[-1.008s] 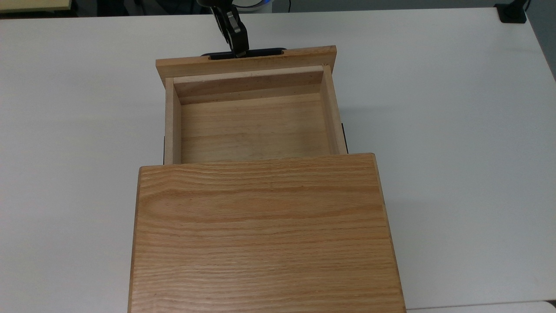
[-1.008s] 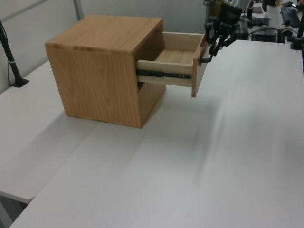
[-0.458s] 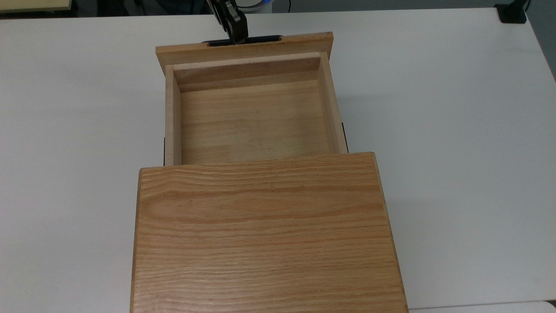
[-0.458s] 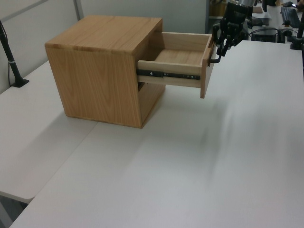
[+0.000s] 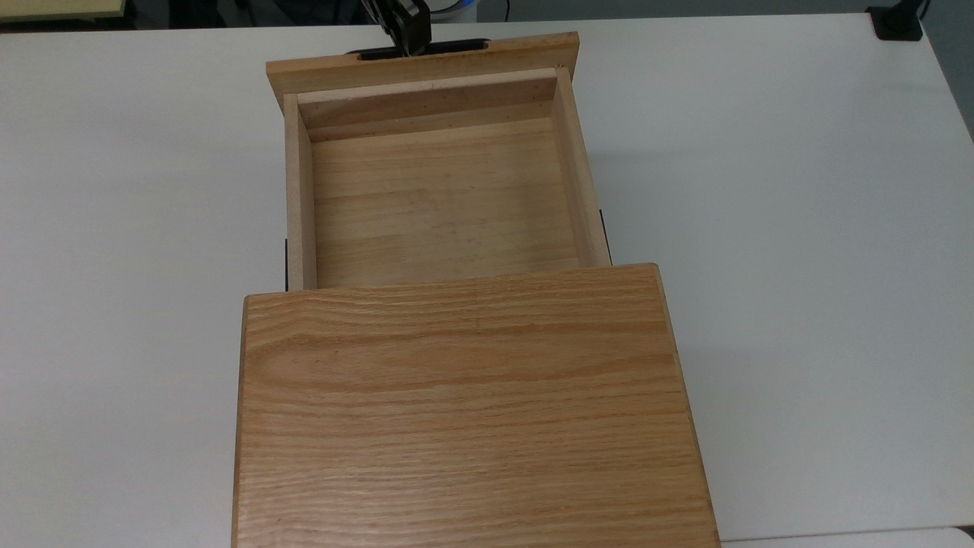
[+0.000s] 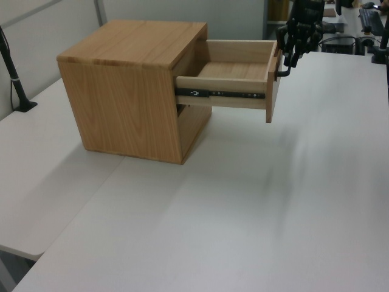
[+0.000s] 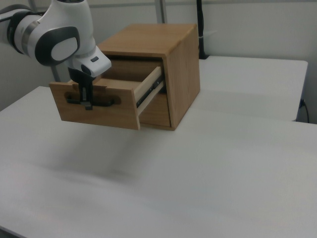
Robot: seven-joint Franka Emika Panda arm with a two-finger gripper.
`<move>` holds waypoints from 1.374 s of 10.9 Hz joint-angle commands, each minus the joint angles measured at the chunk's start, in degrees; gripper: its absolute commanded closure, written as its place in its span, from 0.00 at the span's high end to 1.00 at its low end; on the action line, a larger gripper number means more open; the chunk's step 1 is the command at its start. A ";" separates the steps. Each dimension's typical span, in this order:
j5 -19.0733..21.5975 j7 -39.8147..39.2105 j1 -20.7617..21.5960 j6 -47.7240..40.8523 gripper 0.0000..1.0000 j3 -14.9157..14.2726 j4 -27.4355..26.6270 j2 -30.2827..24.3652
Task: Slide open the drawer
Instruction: 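Open the gripper, release the handle and lift away from the drawer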
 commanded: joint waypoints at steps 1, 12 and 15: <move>1.66 -9.64 1.90 -2.78 1.00 1.18 3.44 -1.05; 0.26 -7.56 1.47 -3.17 1.00 3.82 7.12 0.74; -9.12 -24.95 1.29 -13.46 1.00 3.65 12.12 0.64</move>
